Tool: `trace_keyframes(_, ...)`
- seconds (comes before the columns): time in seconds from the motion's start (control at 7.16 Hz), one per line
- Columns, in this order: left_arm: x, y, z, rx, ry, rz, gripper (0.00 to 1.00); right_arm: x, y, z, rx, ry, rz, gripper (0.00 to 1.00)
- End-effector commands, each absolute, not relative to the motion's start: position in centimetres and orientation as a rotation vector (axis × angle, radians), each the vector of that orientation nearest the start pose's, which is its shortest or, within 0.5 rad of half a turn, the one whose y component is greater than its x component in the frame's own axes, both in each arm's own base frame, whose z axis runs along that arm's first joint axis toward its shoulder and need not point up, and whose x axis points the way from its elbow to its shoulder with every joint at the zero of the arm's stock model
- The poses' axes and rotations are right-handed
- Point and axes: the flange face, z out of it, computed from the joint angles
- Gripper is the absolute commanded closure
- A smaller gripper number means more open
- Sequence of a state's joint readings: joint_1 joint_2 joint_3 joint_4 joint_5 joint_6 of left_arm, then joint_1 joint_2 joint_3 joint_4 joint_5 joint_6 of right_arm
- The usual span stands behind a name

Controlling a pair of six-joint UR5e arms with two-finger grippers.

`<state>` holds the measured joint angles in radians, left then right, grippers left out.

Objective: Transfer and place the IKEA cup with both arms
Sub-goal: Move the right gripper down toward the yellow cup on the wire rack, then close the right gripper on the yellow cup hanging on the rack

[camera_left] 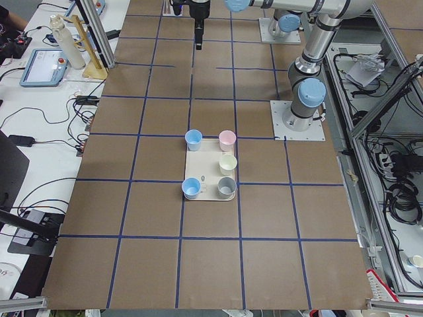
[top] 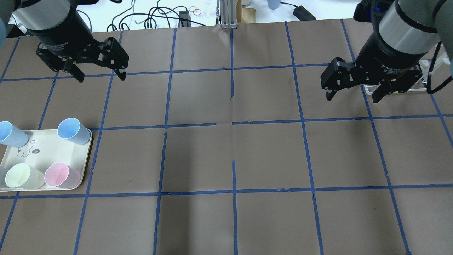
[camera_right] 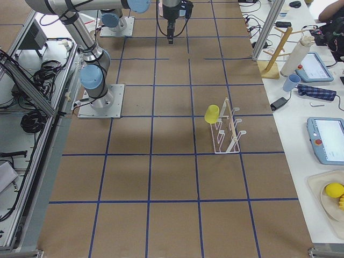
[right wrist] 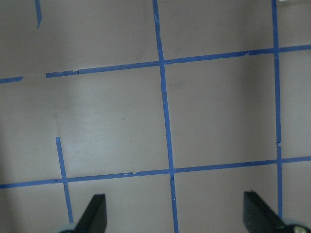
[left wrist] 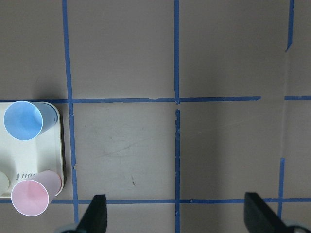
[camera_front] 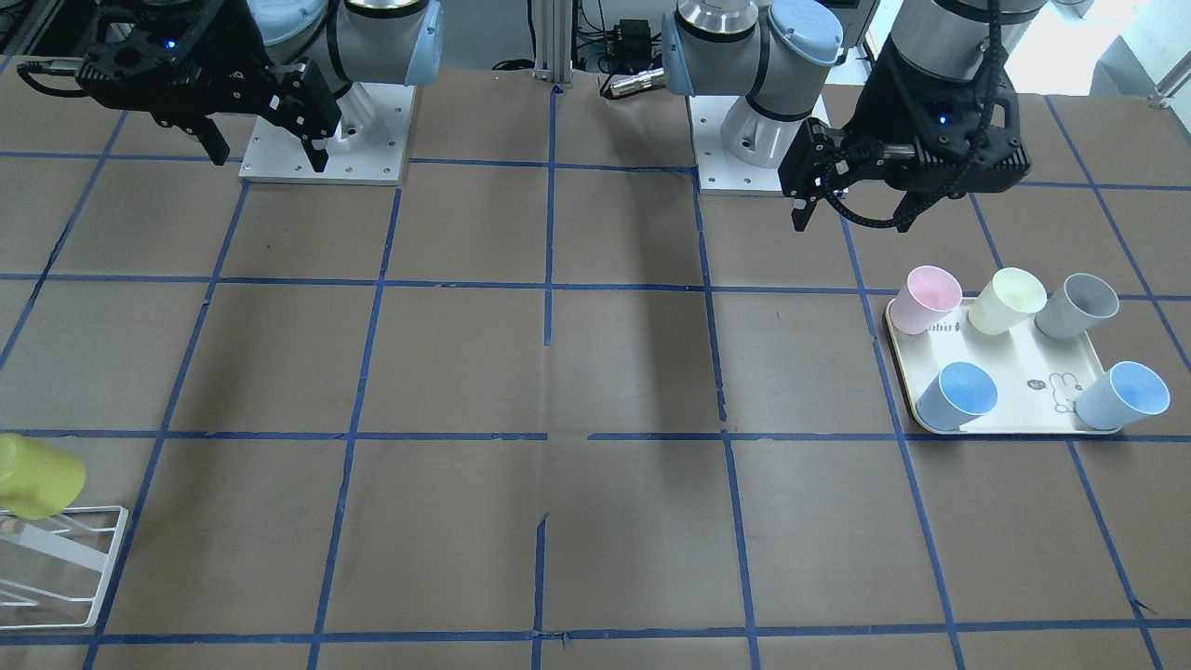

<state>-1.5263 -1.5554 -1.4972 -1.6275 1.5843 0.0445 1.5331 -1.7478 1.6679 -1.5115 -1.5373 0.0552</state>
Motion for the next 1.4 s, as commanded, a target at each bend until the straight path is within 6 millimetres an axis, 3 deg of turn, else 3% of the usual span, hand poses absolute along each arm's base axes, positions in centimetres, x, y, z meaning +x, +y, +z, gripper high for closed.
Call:
trace_keyframes(0.0,-11.0,-49.2,52.6,0.0,3.126,-0.049,0.0,11.6,-42.9,50.9,0.127,3.119,-0.017,0.0)
trace_keyframes(0.14,-11.0,-49.2,52.6,0.0,3.126,-0.049,0.0,9.1,-44.9,49.7,0.127,3.117,0.022,0.0)
trace_keyframes(0.42,-11.0,-49.2,52.7,0.0,3.126,-0.052,0.0,0.0,-46.8,48.7,0.168,3.099,0.042,0.0)
trace_keyframes(0.56,-11.1,-49.2,52.7,0.002,3.126,-0.052,0.0,-4.2,-48.7,47.8,0.139,3.119,-0.037,0.0)
trace_keyframes(0.98,-11.1,-48.1,53.4,0.047,3.124,-0.07,0.0,-10.1,-53.8,43.2,-0.139,3.159,-0.16,0.0)
trace_keyframes(1.26,-11.1,-48.5,53.4,0.045,3.122,-0.073,0.0,-12.1,-56.9,39.9,-0.393,3.178,-0.232,0.0)
